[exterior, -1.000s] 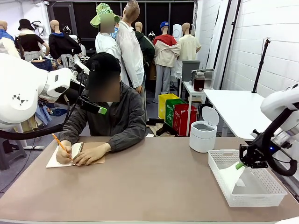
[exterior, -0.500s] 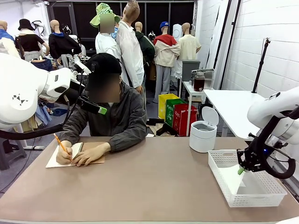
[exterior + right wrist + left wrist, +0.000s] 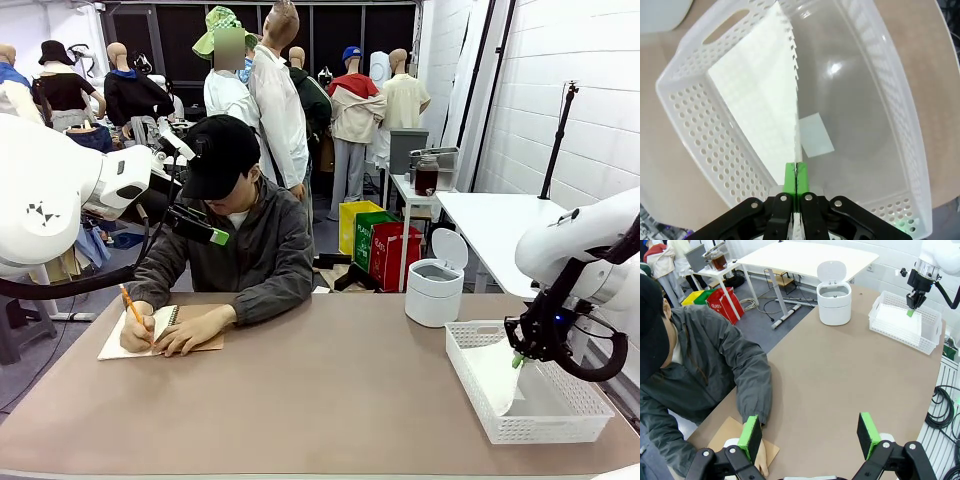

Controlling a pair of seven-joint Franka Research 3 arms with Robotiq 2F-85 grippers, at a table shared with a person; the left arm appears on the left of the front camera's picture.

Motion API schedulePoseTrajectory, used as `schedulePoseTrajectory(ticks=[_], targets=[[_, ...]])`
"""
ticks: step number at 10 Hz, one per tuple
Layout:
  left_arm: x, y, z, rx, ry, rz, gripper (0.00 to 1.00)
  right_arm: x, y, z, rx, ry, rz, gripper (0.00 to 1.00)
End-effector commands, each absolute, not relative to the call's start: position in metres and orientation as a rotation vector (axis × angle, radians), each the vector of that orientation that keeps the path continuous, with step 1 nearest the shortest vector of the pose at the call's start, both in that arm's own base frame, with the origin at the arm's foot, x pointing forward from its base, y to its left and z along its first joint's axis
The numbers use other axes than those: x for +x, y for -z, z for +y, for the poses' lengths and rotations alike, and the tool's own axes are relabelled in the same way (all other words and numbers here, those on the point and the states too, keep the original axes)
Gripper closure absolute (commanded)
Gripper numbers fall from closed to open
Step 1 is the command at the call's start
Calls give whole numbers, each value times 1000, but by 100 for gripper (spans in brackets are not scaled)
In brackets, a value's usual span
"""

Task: Sort the paper based on its condition.
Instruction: If a person hands you a paper, place it in the Organizing basket , and if it's crumpled, put it in the Trash can.

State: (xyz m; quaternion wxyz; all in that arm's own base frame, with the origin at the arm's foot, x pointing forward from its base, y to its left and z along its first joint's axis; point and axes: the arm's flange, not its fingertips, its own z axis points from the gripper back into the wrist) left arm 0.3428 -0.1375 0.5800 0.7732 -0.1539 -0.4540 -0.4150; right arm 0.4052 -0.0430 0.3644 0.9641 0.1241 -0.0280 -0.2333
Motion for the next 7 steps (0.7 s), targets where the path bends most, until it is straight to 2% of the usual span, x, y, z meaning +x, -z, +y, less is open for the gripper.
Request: schedulePoseTrajectory(ticks=[1, 5, 7], targets=[[344, -579, -137, -331, 911, -981, 0, 419, -365, -39, 210, 518, -45, 77], [344, -579, -137, -331, 911, -981, 0, 425, -374, -41, 170, 535, -44, 0], [344, -579, -137, -331, 911, -981, 0, 427, -377, -42, 125, 542, -43, 0]])
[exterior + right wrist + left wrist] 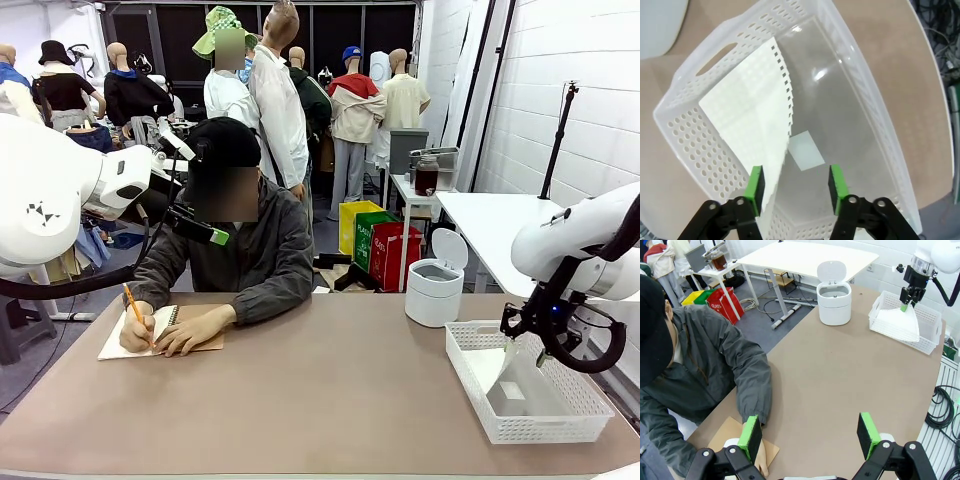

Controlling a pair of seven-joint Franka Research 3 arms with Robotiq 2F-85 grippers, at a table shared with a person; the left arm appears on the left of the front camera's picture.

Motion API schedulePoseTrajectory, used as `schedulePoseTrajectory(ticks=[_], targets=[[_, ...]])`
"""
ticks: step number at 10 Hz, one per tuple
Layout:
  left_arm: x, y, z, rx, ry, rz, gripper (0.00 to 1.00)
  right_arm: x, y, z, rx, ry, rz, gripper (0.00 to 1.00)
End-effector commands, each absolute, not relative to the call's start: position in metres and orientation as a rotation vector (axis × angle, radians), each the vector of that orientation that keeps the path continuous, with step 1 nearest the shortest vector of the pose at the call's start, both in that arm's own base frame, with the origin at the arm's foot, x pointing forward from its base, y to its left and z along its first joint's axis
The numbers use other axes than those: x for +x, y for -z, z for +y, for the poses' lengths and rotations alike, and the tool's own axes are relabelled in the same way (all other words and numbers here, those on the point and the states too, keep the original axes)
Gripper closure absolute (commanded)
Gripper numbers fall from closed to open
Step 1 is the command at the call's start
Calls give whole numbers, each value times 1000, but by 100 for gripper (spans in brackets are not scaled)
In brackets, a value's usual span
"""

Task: Sort the paper based on its condition.
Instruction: If a person hands you a paper, place it in the Organizing basket , and if it's crumpled, put it in the Trash can.

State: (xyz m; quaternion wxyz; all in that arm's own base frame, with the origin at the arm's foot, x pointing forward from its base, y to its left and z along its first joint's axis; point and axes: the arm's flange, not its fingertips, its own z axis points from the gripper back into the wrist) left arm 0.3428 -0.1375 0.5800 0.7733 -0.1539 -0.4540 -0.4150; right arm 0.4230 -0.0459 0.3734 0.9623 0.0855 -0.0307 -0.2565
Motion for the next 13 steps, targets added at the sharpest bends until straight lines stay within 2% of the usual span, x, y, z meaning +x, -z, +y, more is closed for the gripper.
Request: schedulePoseTrajectory(ticks=[1, 7, 10, 13], targets=[[344, -579, -137, -331, 911, -981, 0, 428, -380, -43, 97, 548, -48, 0], [344, -579, -137, -331, 911, -981, 0, 432, -414, -46, 11, 586, -68, 0], [344, -579, -137, -331, 911, -981, 0, 434, -407, -40, -9, 586, -61, 0], [344, -579, -137, -331, 911, -981, 0, 433, -414, -35, -7, 574, -121, 0]])
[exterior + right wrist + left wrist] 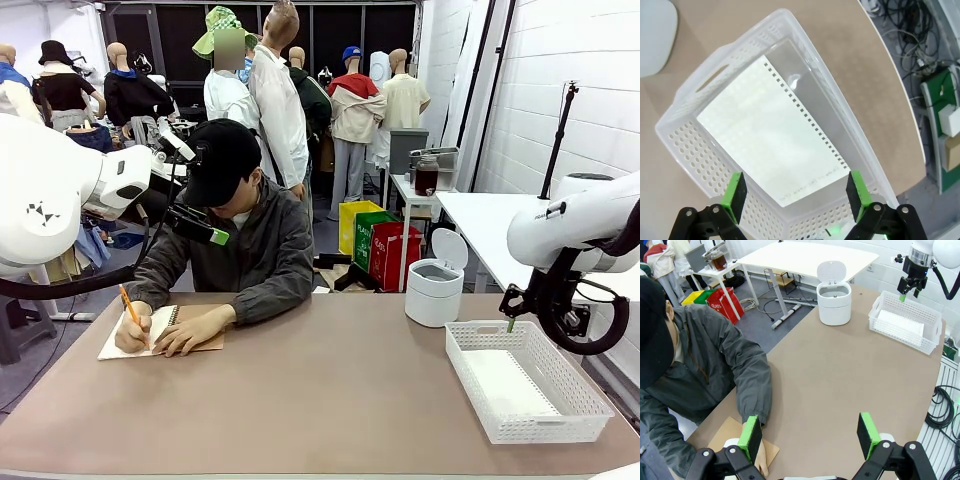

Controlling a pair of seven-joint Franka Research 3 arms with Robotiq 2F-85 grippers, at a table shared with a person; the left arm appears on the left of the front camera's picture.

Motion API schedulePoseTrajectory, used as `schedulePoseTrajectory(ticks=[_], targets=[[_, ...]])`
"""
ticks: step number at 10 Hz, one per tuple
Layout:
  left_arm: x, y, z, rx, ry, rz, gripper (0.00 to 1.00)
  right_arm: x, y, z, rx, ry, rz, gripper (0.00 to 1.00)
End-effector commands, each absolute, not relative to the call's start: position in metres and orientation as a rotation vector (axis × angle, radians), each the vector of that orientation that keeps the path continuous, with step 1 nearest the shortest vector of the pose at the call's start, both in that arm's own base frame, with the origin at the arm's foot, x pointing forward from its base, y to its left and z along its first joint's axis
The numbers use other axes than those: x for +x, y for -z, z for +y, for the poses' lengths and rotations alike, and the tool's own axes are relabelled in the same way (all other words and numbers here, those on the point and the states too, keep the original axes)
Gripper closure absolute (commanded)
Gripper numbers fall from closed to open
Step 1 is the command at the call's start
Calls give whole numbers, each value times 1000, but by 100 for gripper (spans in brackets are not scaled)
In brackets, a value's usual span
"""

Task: Sort the paper based on its condition.
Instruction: If a person hands you a paper, place it in the Organizing basket , and if it's crumpled, put it in the Trash can.

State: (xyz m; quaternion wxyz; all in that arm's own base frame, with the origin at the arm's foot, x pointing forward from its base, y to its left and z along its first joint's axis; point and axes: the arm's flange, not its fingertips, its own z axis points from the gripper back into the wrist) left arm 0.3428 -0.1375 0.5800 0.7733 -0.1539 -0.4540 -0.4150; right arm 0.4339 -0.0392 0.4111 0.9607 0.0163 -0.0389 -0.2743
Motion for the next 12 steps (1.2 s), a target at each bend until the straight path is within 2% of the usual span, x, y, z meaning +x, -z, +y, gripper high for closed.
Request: schedulePoseTrajectory(ticks=[1, 2, 12], targets=[[344, -579, -137, -331, 911, -981, 0, 435, -419, -25, -8, 593, -183, 0], [344, -579, -137, -331, 911, -981, 0, 434, -411, -39, 33, 556, -79, 0], [344, -579, -137, -331, 911, -981, 0, 434, -411, -39, 33, 556, -79, 0]])
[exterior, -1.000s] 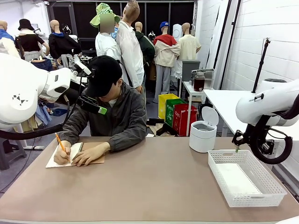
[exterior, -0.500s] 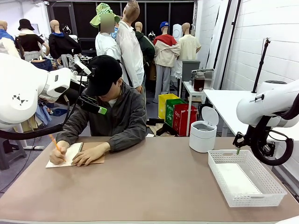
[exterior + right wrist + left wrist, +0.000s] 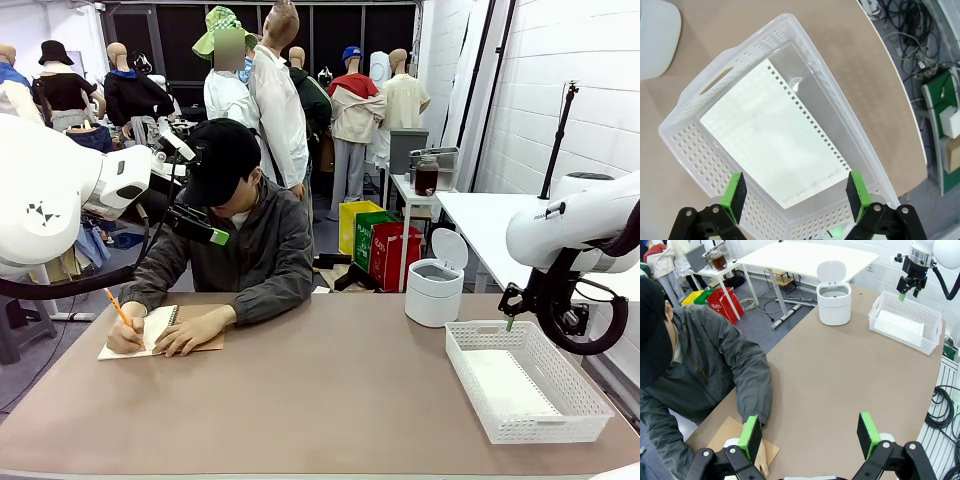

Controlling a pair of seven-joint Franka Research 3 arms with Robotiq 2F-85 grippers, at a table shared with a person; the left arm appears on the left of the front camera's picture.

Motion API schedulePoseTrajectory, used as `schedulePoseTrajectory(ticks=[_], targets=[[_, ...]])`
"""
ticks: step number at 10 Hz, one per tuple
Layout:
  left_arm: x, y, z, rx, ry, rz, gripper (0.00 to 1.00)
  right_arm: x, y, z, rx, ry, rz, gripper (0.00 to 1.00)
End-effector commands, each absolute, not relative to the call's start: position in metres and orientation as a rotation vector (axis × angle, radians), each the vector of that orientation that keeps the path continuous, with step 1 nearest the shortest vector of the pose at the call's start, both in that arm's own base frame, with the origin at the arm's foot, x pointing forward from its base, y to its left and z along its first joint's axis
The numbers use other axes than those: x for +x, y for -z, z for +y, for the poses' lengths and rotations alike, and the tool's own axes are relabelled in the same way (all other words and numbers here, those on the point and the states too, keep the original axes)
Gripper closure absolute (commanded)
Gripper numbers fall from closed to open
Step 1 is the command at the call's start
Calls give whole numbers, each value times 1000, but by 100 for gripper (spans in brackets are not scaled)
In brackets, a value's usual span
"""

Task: Sort the paper based on its condition.
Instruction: If a person hands you a paper, place it in the Organizing basket , and if it's crumpled, put it in the Trash can.

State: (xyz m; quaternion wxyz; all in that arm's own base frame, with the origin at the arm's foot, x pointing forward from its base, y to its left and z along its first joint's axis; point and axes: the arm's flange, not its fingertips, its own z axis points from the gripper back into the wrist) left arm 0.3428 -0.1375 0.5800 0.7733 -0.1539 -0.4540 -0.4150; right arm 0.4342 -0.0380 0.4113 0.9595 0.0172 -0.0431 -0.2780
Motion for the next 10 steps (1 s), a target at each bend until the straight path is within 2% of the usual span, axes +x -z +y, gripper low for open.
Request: schedulePoseTrajectory(ticks=[1, 4, 5, 8, 10], targets=[[344, -579, -137, -331, 911, -981, 0, 434, -411, -39, 33, 556, -79, 0], [344, -579, -137, -331, 911, -981, 0, 434, -411, -38, 35, 564, -87, 0], [344, -579, -137, -331, 911, -981, 0, 427, -431, -36, 95, 531, -146, 0], [344, -579, -137, -331, 911, -981, 0, 433, -483, -17, 103, 366, -296, 0], [344, -579, -137, -331, 911, -981, 0, 437, -510, 10, 133, 175, -344, 0]])
